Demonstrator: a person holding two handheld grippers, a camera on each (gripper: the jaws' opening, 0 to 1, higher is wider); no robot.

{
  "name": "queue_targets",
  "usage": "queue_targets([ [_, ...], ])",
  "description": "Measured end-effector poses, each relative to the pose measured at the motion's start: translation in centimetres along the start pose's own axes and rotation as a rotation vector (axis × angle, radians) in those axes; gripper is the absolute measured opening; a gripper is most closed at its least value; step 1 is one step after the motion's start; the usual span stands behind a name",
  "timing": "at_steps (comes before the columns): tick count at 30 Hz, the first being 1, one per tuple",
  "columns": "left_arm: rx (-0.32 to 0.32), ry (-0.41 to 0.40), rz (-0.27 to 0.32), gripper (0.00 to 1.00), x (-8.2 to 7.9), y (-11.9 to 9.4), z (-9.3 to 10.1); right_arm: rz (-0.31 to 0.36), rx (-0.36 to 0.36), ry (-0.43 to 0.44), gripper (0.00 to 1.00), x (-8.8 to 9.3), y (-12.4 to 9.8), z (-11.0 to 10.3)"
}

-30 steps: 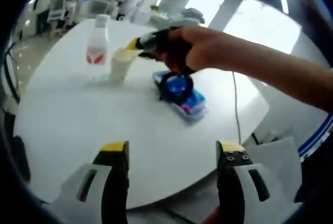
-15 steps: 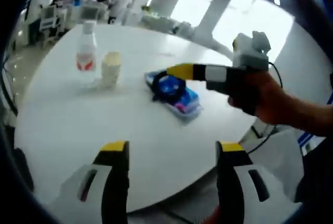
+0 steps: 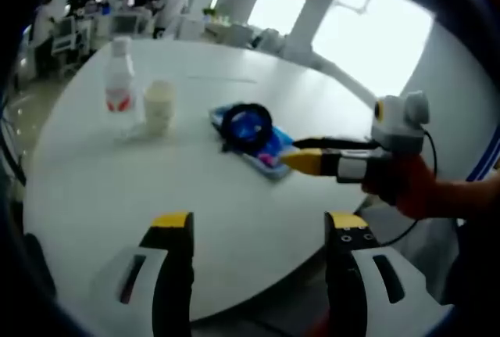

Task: Arrange the tabletop items into an orderly group along one side of the table until the central work area is clear of visible clutter.

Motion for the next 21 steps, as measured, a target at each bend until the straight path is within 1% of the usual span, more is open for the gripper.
queue_targets([
  [3, -0.007, -0.015, 0.014, 0.65, -0.2, -0.1, -0.3, -0.005, 0.022, -0.013, 0.43, 0.4, -0.4, 0.9],
  [7, -0.014, -0.025, 0.018, 0.65, -0.1, -0.2, -0.4, -0.014, 0.042, 0.011, 0.42, 1.1, -0.9, 1.7],
  [10, -0.019, -0.030, 0.022, 0.65, -0.2, -0.2, -0.5, -0.004, 0.068, 0.035, 0.42, 1.5, -1.2, 2.1],
  [14, -0.015, -0.052, 0.030, 0.64, -0.2, -0.2, -0.5, -0.013, 0.070, 0.020, 0.42, 1.8, -1.4, 2.0],
  [21, -0.012, -0.033, 0.009, 0.64, 0.2, -0.1, -0.2, -0.011, 0.079, 0.035, 0.42, 2.0, -1.6, 1.9],
])
Point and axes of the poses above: the point that each gripper's makers call its tool centre point, and the gripper's own axes: y roughly forward along the fingers, z roughly to its right, x roughly out of its underside, the point moved 5 cm from there along -y, roughly backward along the fingers, and after that the axes turned 6 degrees about z, right-handed, at the moved point
